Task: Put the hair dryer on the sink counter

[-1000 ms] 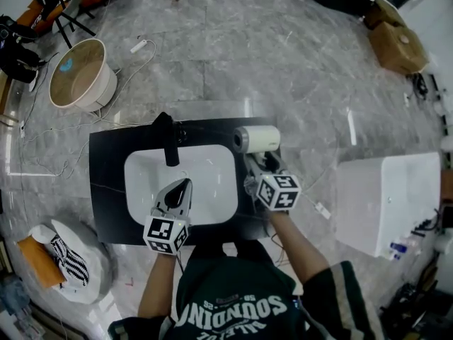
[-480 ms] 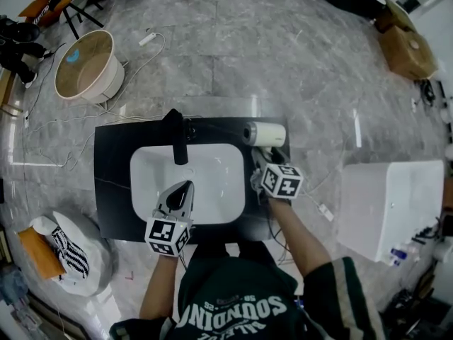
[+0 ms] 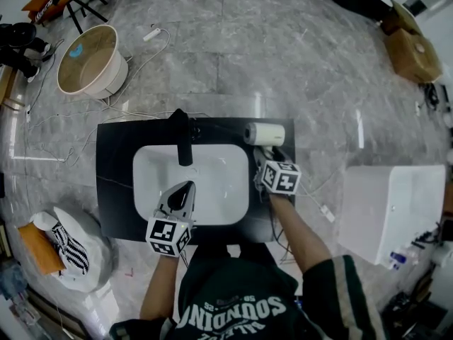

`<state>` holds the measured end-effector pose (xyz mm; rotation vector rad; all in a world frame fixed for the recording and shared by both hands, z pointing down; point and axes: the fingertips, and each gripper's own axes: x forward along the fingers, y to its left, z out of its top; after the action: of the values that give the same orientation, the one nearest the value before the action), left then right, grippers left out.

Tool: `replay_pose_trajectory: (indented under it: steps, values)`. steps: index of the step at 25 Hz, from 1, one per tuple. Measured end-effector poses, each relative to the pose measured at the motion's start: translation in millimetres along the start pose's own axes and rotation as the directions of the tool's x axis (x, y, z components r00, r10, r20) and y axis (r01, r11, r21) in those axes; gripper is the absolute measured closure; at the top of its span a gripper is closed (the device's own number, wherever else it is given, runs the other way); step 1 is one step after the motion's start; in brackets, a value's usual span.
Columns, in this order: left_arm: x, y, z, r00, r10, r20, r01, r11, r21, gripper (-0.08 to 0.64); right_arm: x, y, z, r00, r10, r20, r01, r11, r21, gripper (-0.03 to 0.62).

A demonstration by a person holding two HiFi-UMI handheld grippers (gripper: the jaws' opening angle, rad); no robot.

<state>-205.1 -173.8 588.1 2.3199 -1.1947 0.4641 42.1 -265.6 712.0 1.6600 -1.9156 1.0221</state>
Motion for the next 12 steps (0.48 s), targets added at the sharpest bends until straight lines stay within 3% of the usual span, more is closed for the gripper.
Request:
replay_pose_trajectory:
  steps: [12]
  values:
    - [2.6, 2.4, -9.5, 1.0, -0.002, -0.022, 0.002, 1.0, -0.018, 0.558, 25.2, -14.4, -10.6, 0.987, -0.071, -0.141, 0.082, 0.994, 0.069, 0.364]
